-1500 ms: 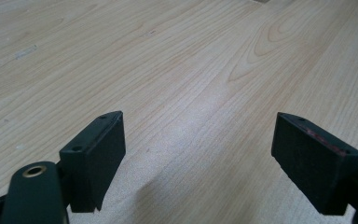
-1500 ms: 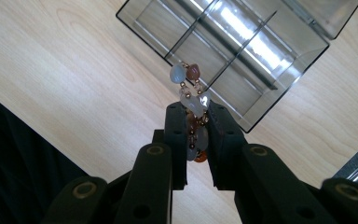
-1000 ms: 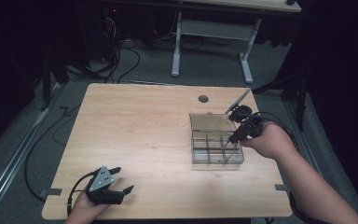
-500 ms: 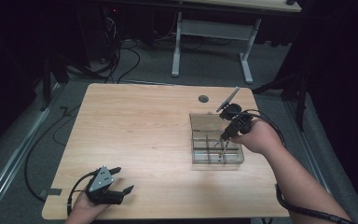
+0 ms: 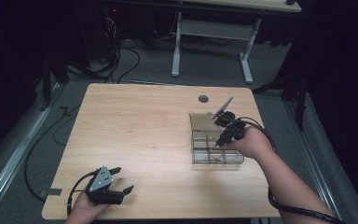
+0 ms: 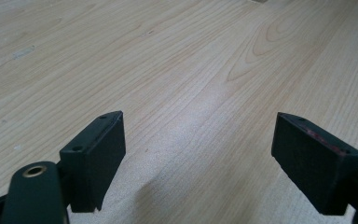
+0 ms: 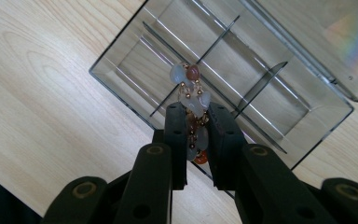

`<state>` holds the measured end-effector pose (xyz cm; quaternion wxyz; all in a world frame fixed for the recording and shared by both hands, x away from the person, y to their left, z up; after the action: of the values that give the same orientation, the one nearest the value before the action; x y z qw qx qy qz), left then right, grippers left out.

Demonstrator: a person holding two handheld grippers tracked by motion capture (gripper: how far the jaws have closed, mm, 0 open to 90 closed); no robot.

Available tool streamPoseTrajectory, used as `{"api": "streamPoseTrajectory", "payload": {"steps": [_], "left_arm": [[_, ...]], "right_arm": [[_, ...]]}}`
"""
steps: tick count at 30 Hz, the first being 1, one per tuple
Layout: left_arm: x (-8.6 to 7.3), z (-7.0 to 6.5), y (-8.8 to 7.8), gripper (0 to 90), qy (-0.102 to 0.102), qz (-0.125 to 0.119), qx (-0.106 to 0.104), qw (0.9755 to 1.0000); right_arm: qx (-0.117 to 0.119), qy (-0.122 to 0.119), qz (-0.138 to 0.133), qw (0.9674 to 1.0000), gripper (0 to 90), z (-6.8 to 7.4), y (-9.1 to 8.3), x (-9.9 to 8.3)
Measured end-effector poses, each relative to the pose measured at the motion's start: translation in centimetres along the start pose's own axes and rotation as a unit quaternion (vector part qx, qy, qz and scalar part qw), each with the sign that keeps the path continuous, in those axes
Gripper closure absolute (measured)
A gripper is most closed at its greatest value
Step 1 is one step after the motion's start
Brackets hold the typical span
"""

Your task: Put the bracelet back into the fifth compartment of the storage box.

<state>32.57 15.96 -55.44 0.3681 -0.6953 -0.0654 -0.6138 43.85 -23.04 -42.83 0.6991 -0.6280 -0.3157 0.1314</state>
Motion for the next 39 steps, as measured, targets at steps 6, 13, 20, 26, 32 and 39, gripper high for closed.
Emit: {"api": "streamPoseTrajectory", "payload": {"steps": [6, 13, 20, 26, 32, 39], "left_arm": [[0.0, 0.0, 0.0, 18.1, 0.000, 0.001, 0.000, 1.0000], [0.0, 0.0, 0.0, 18.2, 0.001, 0.002, 0.000, 1.0000], [0.0, 0.0, 0.0, 18.2, 0.001, 0.002, 0.000, 1.0000], [0.0, 0.0, 0.0, 18.2, 0.000, 0.002, 0.000, 1.0000], [0.0, 0.0, 0.0, 18.2, 0.001, 0.002, 0.000, 1.0000], [0.0, 0.0, 0.0, 18.2, 0.001, 0.002, 0.000, 1.0000]], "right_arm": [[0.003, -0.001, 0.004, 1.0000, 80.1, -0.4, 1.4, -0.5], [0.002, 0.005, 0.001, 1.0000, 80.1, -0.7, 2.3, -1.1], [0.010, 0.017, -0.002, 0.9998, 80.0, -0.8, 4.0, -1.5], [0.015, 0.037, 0.010, 0.9991, 79.9, -0.8, 5.6, -2.1], [0.019, 0.028, 0.010, 0.9994, 79.4, -1.2, 7.0, -2.6], [0.020, 0.027, 0.003, 0.9994, 72.5, -1.2, 7.1, -2.5]]}}
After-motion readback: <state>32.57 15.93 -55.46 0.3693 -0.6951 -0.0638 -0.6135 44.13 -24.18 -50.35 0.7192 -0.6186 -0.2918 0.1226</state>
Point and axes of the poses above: each handheld gripper's, and its own axes: y roughly forward along the jaws, x roughly out of its top, z roughly to its left, the point moved 4 cm from there along y, roughly forward along the jaws, and after that the axes turned 7 degrees about -z, right-handed, at the moved point
